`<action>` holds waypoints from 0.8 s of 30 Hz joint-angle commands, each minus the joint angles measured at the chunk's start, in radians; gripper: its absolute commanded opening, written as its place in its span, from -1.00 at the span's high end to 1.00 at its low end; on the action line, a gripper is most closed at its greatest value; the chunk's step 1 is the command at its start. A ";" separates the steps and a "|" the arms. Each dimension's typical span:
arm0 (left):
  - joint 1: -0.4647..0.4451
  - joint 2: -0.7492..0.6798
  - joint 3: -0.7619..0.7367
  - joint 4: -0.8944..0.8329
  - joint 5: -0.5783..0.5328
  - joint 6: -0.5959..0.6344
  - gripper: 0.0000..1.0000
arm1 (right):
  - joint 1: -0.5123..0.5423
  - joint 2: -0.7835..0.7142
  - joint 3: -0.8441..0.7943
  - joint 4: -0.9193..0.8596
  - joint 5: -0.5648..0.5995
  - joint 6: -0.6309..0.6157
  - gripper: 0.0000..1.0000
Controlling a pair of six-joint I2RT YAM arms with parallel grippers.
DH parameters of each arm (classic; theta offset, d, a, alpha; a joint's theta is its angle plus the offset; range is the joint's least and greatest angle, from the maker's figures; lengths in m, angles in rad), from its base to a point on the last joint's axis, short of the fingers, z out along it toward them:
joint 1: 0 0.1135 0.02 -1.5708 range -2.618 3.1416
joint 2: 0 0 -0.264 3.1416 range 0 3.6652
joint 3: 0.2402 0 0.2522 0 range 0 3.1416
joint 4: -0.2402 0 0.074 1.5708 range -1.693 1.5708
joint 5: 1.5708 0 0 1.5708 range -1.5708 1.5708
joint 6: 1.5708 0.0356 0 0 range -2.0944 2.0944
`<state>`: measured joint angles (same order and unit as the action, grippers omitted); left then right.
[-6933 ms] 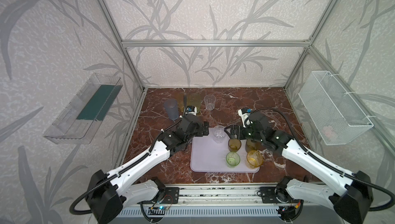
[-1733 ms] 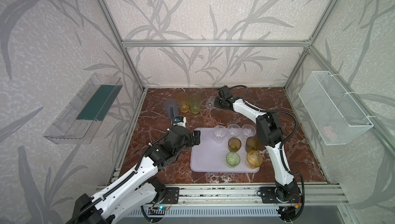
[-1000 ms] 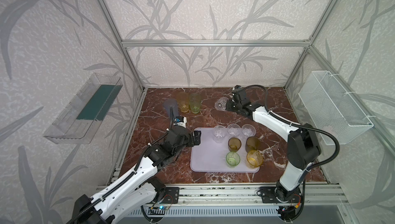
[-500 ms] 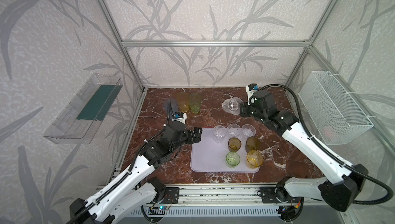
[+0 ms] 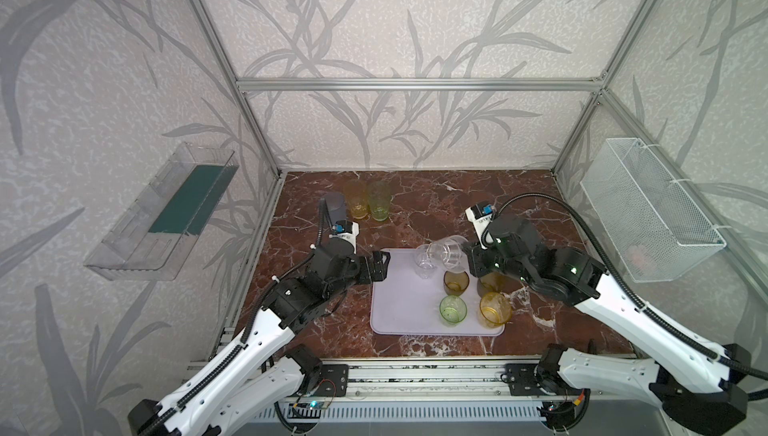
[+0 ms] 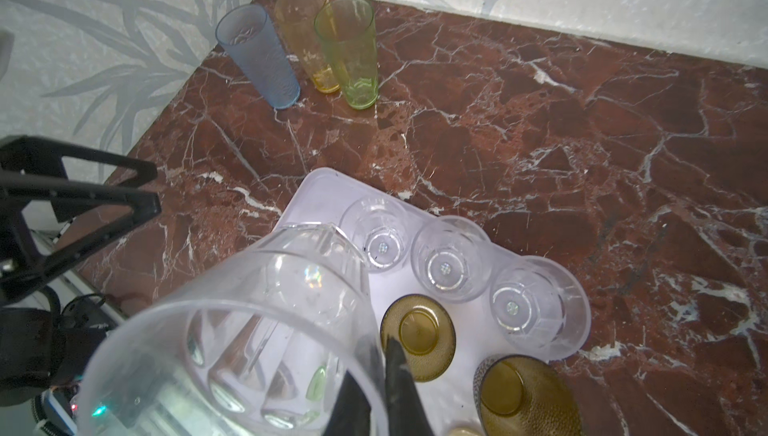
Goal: Place the glasses into the tray
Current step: 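Lower the clear glass onto the tray near the short green glass and release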
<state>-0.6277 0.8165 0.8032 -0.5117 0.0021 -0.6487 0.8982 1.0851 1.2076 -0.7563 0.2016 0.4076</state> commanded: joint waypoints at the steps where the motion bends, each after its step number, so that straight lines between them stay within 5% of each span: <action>1: 0.008 -0.009 0.016 0.000 -0.001 -0.010 -0.99 | 0.059 0.004 -0.035 -0.036 0.041 0.061 1.00; 10: 0.020 -0.008 0.014 -0.005 -0.002 -0.002 -0.99 | 0.206 0.143 -0.066 0.018 0.085 0.137 1.00; 24: 0.034 -0.060 -0.016 -0.027 -0.033 -0.006 -0.99 | 0.219 0.331 -0.057 0.051 0.215 0.163 1.00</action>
<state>-0.5999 0.7685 0.8013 -0.5102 -0.0090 -0.6483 1.1130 1.3937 1.1282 -0.7269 0.3603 0.5549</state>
